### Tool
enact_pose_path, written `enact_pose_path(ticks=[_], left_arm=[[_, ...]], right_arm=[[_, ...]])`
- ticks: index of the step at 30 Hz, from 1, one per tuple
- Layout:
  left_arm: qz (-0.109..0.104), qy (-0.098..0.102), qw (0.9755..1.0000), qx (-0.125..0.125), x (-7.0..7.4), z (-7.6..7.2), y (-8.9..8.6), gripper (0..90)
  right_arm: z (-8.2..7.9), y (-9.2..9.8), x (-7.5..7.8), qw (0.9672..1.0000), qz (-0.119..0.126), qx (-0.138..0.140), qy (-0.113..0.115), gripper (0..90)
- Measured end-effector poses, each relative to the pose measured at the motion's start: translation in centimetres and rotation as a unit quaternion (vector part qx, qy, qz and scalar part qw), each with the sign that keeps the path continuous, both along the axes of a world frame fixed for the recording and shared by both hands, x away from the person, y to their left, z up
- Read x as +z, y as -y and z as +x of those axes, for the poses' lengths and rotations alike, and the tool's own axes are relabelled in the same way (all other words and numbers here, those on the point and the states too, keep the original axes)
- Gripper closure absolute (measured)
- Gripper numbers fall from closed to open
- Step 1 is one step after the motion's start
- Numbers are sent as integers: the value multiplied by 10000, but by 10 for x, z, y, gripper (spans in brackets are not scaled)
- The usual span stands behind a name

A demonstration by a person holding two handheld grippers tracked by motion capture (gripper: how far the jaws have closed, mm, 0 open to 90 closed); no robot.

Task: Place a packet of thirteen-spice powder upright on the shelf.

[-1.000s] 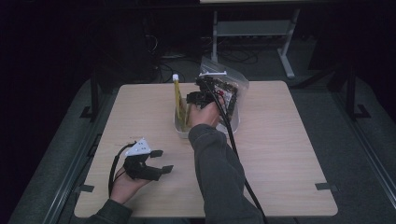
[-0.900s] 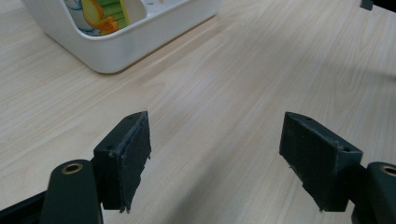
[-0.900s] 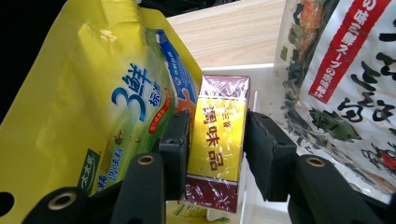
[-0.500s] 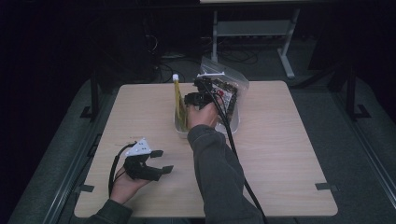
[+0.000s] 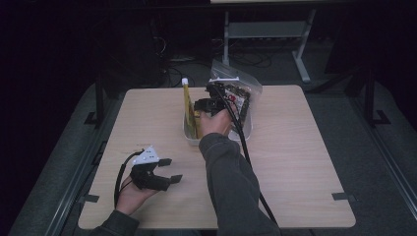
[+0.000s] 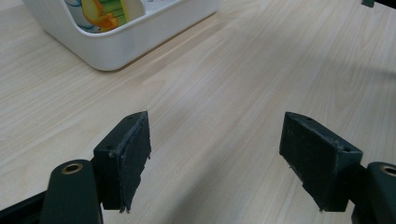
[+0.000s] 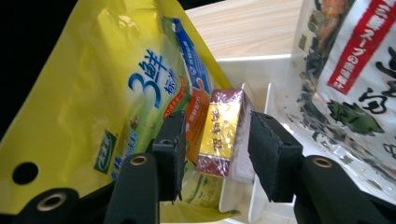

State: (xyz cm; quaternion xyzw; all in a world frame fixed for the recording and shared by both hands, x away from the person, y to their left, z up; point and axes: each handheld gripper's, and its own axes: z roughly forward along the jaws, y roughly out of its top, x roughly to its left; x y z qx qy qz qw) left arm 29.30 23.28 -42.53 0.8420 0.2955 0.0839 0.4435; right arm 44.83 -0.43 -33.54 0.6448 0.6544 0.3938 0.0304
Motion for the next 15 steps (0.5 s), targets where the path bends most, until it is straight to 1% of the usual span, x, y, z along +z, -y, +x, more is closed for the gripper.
enact_pose_path(ticks=[1, 7, 9, 15], left_arm=[[13, -4, 10000, -3, -1, 0, 1, 242], [36, 2, 10000, -5, -1, -1, 1, 241], [52, 4, 10000, -4, -1, 0, 2, 241], [70, -8, 10000, -4, -2, -1, 3, 241]], right_arm=[[-1, 3, -1, 10000, 62, 13, 3, 548], [-5, 12, -1, 9997, 246, 92, 27, 525], [-6, 14, -2, 9992, 388, 115, 25, 520], [-11, 20, -6, 9984, 520, 211, 22, 512]])
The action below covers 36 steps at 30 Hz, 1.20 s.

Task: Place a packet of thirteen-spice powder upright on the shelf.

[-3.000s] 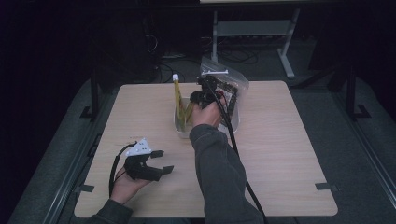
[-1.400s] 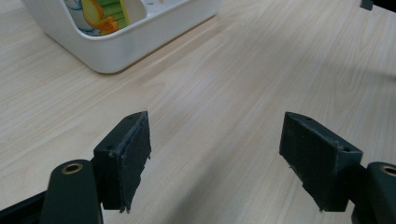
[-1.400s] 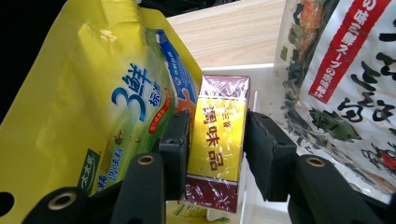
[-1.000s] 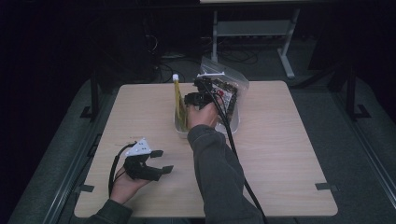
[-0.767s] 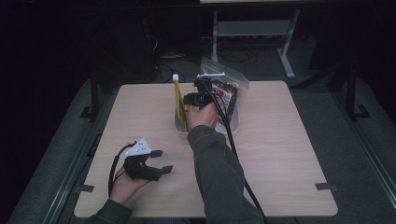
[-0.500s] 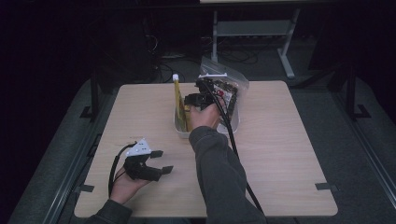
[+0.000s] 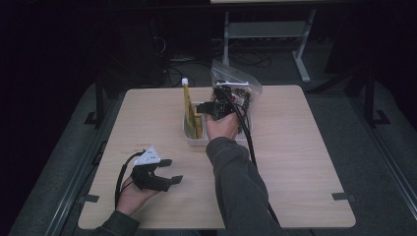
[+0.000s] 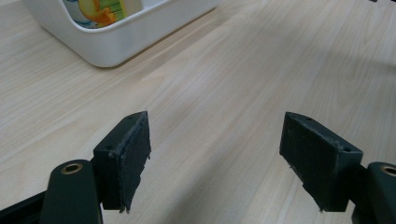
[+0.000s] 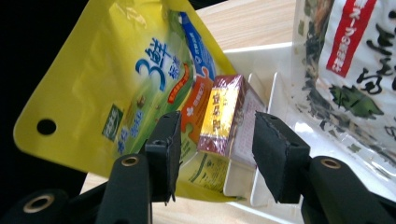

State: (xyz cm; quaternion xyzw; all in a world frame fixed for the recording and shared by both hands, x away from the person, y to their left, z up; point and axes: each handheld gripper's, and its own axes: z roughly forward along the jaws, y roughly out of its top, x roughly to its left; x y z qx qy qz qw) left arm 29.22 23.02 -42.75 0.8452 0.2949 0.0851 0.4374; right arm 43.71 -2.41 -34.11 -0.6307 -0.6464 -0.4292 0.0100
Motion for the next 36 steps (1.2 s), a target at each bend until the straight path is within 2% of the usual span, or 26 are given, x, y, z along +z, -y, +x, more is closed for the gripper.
enact_pose_path(ticks=[15, 36], left_arm=[[63, -48, 10000, -46, -4, -1, 4, 238], [111, -71, 9999, -52, -5, 0, 4, 236]], right_arm=[[-11, 11, -12, 9994, 289, 175, -47, 500], [-27, 20, -23, 9977, 498, 445, -93, 502]])
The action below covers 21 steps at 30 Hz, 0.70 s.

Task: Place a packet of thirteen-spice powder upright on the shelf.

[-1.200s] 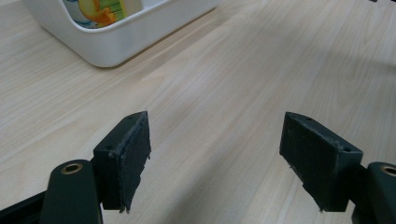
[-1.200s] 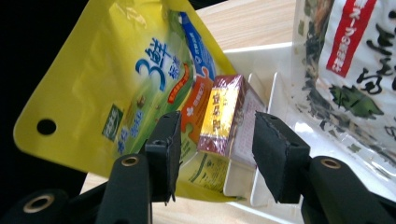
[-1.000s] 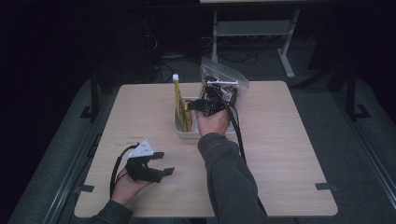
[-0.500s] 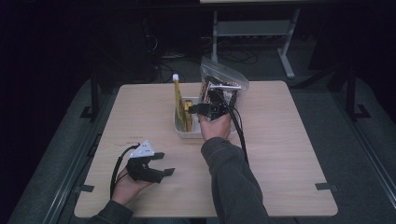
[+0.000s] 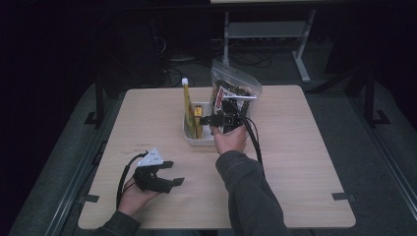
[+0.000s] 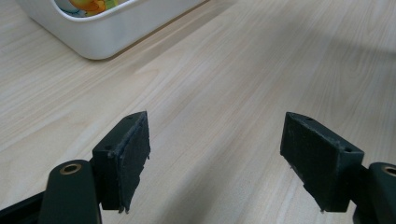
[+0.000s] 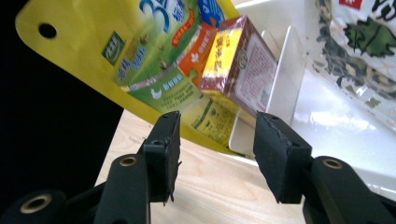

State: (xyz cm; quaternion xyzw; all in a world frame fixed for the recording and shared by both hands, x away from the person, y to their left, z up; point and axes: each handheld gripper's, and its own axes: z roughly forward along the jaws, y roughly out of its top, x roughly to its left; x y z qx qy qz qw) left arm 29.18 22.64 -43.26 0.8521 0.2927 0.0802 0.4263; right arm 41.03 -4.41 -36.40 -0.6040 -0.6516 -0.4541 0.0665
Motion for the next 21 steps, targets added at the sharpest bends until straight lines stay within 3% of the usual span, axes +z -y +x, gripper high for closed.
enact_pose_path(ticks=[21], left_arm=[[49, -11, 10000, -8, -1, 0, 1, 233]], right_arm=[[-16, 20, -17, 9993, 329, 177, -41, 469]])
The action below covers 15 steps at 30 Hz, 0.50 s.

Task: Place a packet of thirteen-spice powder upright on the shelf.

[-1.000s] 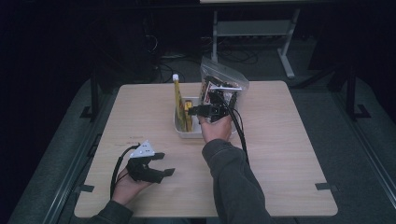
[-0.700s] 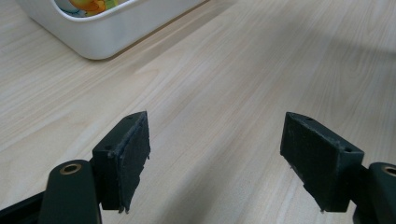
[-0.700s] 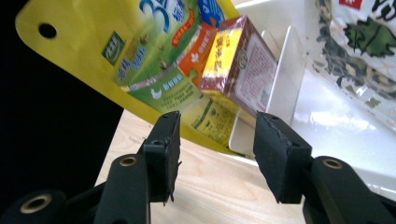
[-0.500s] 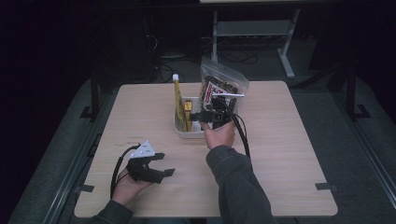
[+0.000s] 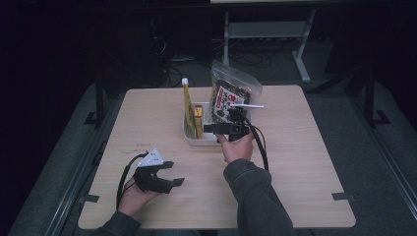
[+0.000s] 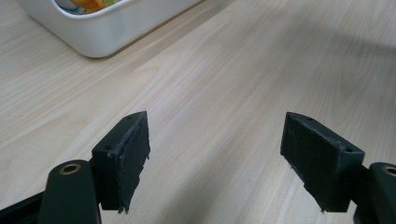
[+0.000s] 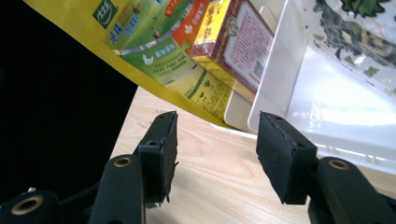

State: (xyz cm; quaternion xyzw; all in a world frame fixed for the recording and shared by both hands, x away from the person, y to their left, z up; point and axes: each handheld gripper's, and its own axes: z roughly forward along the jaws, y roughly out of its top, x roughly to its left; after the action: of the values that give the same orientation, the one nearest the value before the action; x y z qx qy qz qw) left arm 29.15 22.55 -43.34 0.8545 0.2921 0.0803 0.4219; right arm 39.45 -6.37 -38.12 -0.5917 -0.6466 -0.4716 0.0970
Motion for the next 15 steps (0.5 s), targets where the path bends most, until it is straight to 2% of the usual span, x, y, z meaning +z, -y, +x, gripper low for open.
enact_pose_path(ticks=[15], left_arm=[[42, -25, 10000, -18, -1, 0, 1, 228]], right_arm=[[-10, 13, -9, 9999, 115, 79, -23, 454]])
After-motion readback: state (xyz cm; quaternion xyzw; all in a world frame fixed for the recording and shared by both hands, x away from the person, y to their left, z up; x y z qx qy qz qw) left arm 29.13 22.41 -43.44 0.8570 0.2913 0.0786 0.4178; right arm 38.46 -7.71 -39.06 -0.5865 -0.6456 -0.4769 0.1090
